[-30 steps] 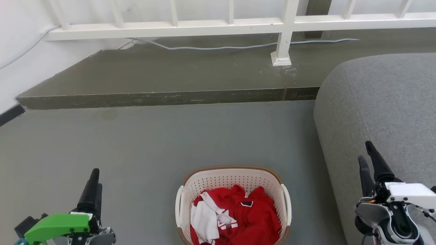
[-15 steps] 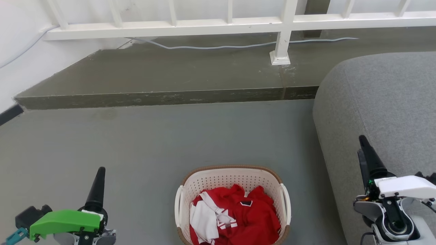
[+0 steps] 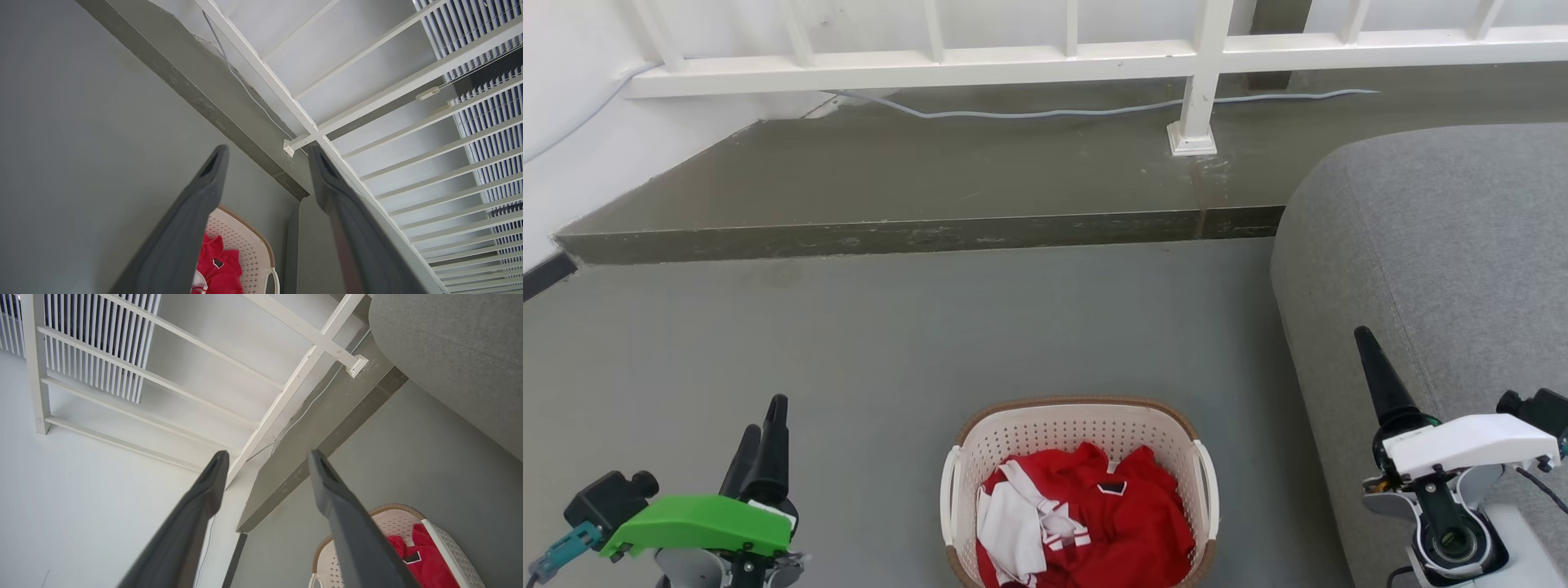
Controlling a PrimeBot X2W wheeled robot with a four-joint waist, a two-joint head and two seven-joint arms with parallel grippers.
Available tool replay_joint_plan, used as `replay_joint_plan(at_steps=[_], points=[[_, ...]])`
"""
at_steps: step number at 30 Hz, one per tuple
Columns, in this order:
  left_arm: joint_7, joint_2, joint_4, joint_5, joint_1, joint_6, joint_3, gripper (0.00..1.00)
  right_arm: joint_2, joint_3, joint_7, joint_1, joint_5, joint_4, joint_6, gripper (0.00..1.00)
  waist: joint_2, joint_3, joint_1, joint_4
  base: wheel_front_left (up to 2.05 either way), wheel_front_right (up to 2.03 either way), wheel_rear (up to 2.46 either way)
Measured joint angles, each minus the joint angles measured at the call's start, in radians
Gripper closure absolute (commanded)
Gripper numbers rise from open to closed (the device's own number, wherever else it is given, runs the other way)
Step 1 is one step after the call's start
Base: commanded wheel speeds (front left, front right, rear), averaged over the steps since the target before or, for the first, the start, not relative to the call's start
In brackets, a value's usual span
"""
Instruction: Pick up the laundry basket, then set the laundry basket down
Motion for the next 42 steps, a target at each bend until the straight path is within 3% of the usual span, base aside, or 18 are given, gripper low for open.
replay_joint_plan(at_steps=[5,13,42], points=[[-0.017,0.0,-0.007,0.089,0.0,0.016,-0.012,0.0,-0.011,0.026,-0.016,-0.012,-0.078,0.011,-0.001,0.0,0.0,0.0,0.0,-0.002,0.0,0.0,0.0],[-0.046,-0.002,-0.029,0.221,0.0,0.03,-0.039,0.0,-0.015,0.042,-0.044,-0.026,-0.21,0.012,-0.037,0.0,0.0,-0.001,0.0,-0.007,0.0,0.0,0.0],[-0.143,-0.013,-0.08,0.603,0.0,0.032,-0.083,0.0,-0.015,0.119,-0.142,-0.037,-0.572,0.014,-0.038,0.0,0.0,0.007,0.0,-0.024,0.0,0.0,0.0]])
